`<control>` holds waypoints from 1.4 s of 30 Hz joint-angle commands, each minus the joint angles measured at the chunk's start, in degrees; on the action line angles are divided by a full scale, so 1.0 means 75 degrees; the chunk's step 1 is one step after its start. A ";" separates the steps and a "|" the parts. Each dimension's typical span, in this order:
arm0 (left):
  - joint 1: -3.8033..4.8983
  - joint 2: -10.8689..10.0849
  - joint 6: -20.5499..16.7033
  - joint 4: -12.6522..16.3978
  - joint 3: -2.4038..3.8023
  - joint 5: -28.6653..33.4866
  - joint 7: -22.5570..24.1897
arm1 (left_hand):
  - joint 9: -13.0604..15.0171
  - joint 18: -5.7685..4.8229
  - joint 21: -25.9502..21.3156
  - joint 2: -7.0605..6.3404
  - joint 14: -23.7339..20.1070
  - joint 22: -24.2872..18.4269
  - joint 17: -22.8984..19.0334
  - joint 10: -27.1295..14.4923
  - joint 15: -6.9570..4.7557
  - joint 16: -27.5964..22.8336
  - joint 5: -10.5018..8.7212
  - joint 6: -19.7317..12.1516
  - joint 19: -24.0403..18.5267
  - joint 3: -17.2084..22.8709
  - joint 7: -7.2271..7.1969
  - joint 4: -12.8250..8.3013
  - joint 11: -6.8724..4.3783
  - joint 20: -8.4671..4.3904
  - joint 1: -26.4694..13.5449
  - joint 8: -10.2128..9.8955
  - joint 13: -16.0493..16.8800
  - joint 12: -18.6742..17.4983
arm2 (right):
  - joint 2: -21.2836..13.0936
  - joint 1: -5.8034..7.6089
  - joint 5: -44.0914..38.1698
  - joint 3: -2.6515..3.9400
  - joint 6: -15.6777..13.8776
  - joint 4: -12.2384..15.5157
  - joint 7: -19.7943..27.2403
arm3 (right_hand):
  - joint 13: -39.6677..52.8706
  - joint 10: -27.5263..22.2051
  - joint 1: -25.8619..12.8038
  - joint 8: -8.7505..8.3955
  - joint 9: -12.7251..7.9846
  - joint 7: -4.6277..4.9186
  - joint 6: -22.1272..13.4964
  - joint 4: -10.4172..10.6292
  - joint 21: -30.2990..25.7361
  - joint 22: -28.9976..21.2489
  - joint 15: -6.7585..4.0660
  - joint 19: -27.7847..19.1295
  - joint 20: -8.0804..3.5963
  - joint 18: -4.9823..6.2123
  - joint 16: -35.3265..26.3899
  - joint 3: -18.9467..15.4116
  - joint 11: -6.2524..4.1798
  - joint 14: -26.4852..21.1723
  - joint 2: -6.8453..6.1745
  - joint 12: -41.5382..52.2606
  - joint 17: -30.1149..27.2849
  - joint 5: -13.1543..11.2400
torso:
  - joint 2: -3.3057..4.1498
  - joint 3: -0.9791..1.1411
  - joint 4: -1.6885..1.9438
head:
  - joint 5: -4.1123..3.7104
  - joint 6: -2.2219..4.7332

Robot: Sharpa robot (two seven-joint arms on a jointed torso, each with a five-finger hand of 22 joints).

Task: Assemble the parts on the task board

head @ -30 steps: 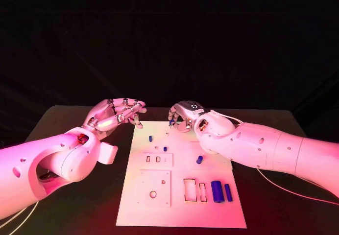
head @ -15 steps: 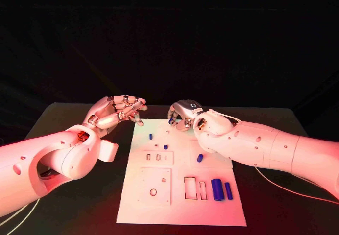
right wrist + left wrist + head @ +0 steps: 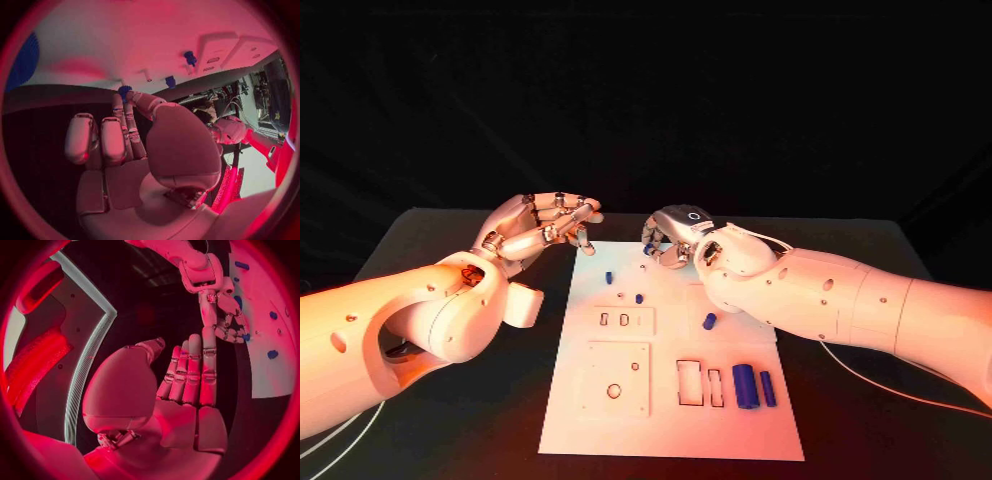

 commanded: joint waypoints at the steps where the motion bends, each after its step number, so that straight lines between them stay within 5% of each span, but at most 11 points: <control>1: 0.0013 0.0018 0.0161 -0.0003 0.0006 0.0004 0.0055 | 0.0008 0.0028 0.0029 0.0007 -0.0048 0.0009 0.0009 -0.0059 0.0006 0.0045 -0.0024 -0.0010 -0.0026 0.0025 0.0028 -0.0003 0.0016 0.0001 0.0075 -0.0002 0.0013 -0.0017 | 0.0019 -0.0028 0.0011 0.0004 0.0127 -0.0031 0.0083 | 0.0013 -0.0031 0.0016 0.0037 0.0006 0.0049 -0.0013 0.0015 0.0021 -0.0012 -0.0012 0.0016 -0.0012 -0.0143 0.0024 0.0047 -0.0028 0.0108 -0.0024 0.0033 -0.0008 0.0044 | 0.0004 0.0002 0.0001 | 0.0010 -0.0036; 12: 0.0015 0.0029 0.0197 -0.0022 0.0006 0.0004 0.0053 | 0.0008 0.0028 0.0029 0.0007 -0.0048 0.0009 0.0009 -0.0059 0.0006 0.0045 -0.0024 -0.0010 -0.0026 0.0025 0.0028 -0.0003 0.0016 0.0001 0.0075 -0.0002 0.0013 -0.0017 | 0.0097 -0.0078 0.0066 0.0002 0.0214 -0.0171 0.0122 | -0.0010 -0.0229 -0.0066 -0.0032 0.0042 0.0109 -0.0179 0.0041 -0.0091 -0.0176 0.0044 -0.0109 0.0029 -0.0108 -0.0073 0.0101 0.0042 0.0058 -0.0079 -0.0096 -0.0171 0.0039 | 0.0003 -0.0001 -0.0007 | 0.0033 -0.0085; 17: 0.0018 0.0026 0.0219 -0.0022 0.0006 0.0004 0.0051 | 0.0016 0.0028 0.0063 0.0008 -0.0057 0.0031 0.0013 -0.0063 0.0009 0.0049 -0.0025 -0.0013 -0.0055 0.0039 0.0032 -0.0014 0.0020 0.0004 0.0072 -0.0005 0.0014 -0.0021 | 0.0150 -0.0081 0.0133 0.0000 0.0234 -0.0282 0.0158 | -0.0371 -0.1331 -0.0182 -0.0329 0.0052 0.0352 -0.0646 0.0064 -0.0736 -0.1089 0.0287 -0.0739 0.0236 0.0087 -0.0653 0.0336 0.0332 -0.0216 -0.0333 -0.0147 -0.0995 -0.0040 | 0.0001 -0.0001 -0.0007 | 0.0030 -0.0098; 25: 0.0026 -0.0006 0.0219 -0.0025 0.0006 0.0004 0.0053 | 0.0016 0.0028 0.0063 0.0008 -0.0057 0.0031 0.0013 -0.0063 0.0009 0.0049 -0.0025 -0.0013 -0.0055 0.0039 0.0032 -0.0014 0.0020 0.0004 0.0072 -0.0005 0.0014 -0.0021 | 0.0069 -0.0081 0.0172 -0.0004 0.0091 -0.0233 0.0198 | -0.0675 -0.2174 -0.0129 -0.0652 -0.0003 0.0422 -0.0967 0.0002 -0.1636 -0.2220 0.0368 -0.1434 0.0345 0.0316 -0.1340 0.0055 0.0457 -0.0466 -0.0531 -0.0117 -0.1885 -0.0081 | 0.0002 0.0000 -0.0036 | 0.0041 -0.0076; 35: 0.0029 -0.0072 0.0220 -0.0032 0.0005 0.0006 0.0068 | 0.0016 0.0028 0.0063 0.0008 -0.0057 0.0031 0.0013 -0.0063 0.0009 0.0049 -0.0025 -0.0013 -0.0055 0.0039 0.0032 -0.0014 0.0020 0.0004 0.0072 -0.0005 0.0014 -0.0021 | -0.0965 -0.0024 0.0377 0.0040 -0.0071 0.0929 0.0112 | -0.0687 -0.2211 -0.0060 -0.0851 -0.0044 0.0358 -0.1101 0.0053 -0.1840 -0.2352 0.0341 -0.1413 0.0329 0.0332 -0.1476 -0.0436 0.0408 -0.0460 -0.0562 0.0028 -0.2048 -0.0024 | -0.0037 0.0003 -0.0085 | 0.0046 -0.0006; 42: 0.0029 -0.0137 0.0194 -0.0047 0.0005 0.0011 0.0081 | 0.0016 0.0028 0.0063 0.0008 -0.0057 0.0031 0.0013 -0.0063 0.0009 0.0049 -0.0025 -0.0013 -0.0055 0.0039 0.0032 -0.0014 0.0020 0.0004 0.0072 -0.0005 0.0014 -0.0021 | -0.2029 0.0141 0.1253 0.0163 -0.0156 0.1870 0.0122 | -0.0404 -0.0769 -0.0141 -0.0954 -0.0040 0.0262 -0.0975 0.0279 -0.1259 -0.1438 0.0158 -0.0740 0.0178 0.0152 -0.0956 -0.0422 0.0164 -0.0196 -0.0619 0.0761 -0.1428 -0.0026 | -0.0097 0.0021 -0.0198 | 0.0038 0.0044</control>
